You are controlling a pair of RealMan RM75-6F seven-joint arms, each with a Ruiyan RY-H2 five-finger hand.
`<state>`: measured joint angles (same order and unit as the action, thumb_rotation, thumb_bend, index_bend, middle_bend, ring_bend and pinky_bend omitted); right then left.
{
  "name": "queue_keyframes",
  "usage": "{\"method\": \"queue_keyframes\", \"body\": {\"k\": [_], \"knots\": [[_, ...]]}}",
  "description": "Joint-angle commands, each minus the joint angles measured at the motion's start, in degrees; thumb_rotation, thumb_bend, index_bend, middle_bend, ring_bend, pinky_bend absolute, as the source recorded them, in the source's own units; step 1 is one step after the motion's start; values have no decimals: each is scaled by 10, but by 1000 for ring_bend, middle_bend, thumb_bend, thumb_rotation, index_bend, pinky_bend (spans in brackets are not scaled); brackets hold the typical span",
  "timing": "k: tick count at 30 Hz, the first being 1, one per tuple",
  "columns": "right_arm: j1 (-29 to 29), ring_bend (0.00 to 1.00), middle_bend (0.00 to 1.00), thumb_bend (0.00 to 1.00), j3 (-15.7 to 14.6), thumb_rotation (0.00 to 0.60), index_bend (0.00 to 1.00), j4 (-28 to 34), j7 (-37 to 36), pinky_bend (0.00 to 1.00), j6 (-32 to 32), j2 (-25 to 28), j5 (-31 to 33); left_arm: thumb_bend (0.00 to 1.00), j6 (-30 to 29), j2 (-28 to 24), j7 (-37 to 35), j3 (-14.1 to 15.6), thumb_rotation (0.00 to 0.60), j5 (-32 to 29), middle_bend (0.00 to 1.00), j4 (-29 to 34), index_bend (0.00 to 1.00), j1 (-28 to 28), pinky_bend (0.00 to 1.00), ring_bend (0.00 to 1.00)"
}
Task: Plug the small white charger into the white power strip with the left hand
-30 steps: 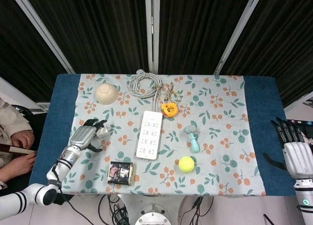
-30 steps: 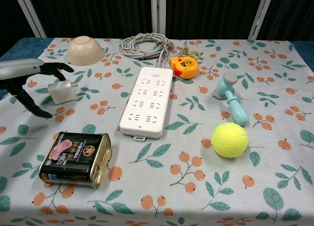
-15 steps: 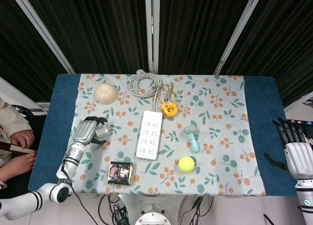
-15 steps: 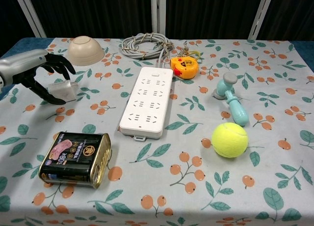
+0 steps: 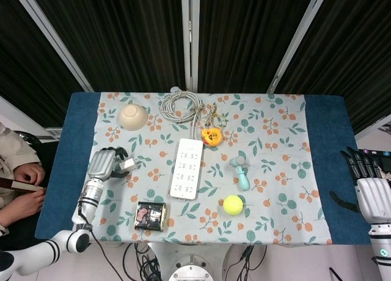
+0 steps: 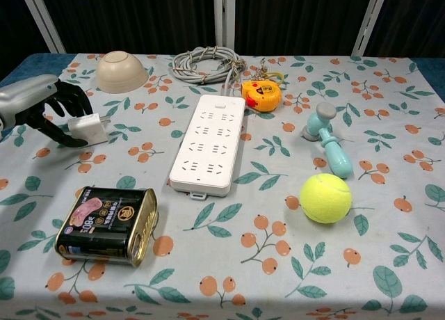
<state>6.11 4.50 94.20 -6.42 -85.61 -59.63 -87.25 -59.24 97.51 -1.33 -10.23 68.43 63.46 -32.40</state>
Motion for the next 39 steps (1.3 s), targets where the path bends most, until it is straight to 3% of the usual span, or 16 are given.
{"method": "queue_keyframes", "body": {"k": [1,4,8,13,18,23,27,31,39], "knots": [[-1,0,0,126,0,600,0,0,1,0,0,0,0,195,-3,8,-16,-2,600,9,533,-19,493,-1,359,392],[-2,0,0,127,0,600,0,1,2,0,-2,-1,1,282,-1,7,-27,-2,600,18,598,-32,564,-3,421,457],[-5,0,0,126,-1,600,0,0,1,0,-4,-1,1,357,5,-38,-12,9,600,50,624,-16,585,-13,464,472],[-5,0,0,127,-2,600,0,-5,-3,0,-3,-6,1,368,50,-134,111,30,600,70,628,68,585,-42,418,472],[-6,0,0,126,-2,600,0,-8,-7,0,-2,-7,2,366,130,-190,208,31,600,27,626,150,585,-82,386,470],[-9,0,0,126,-2,600,0,-11,-10,0,-5,-7,3,365,177,-191,263,28,600,-35,616,162,580,-117,363,465],[-11,0,0,126,-2,600,0,-13,-13,0,-4,-7,7,362,176,-182,288,30,600,-62,593,163,554,-128,352,437],[-11,0,0,126,-1,600,0,-14,-14,0,-2,-8,9,359,177,-183,313,38,600,-88,505,167,479,-137,336,366],[-11,0,0,127,0,600,0,-15,-14,0,0,-9,10,355,165,-175,328,47,600,-119,438,171,413,-147,320,329]]}}
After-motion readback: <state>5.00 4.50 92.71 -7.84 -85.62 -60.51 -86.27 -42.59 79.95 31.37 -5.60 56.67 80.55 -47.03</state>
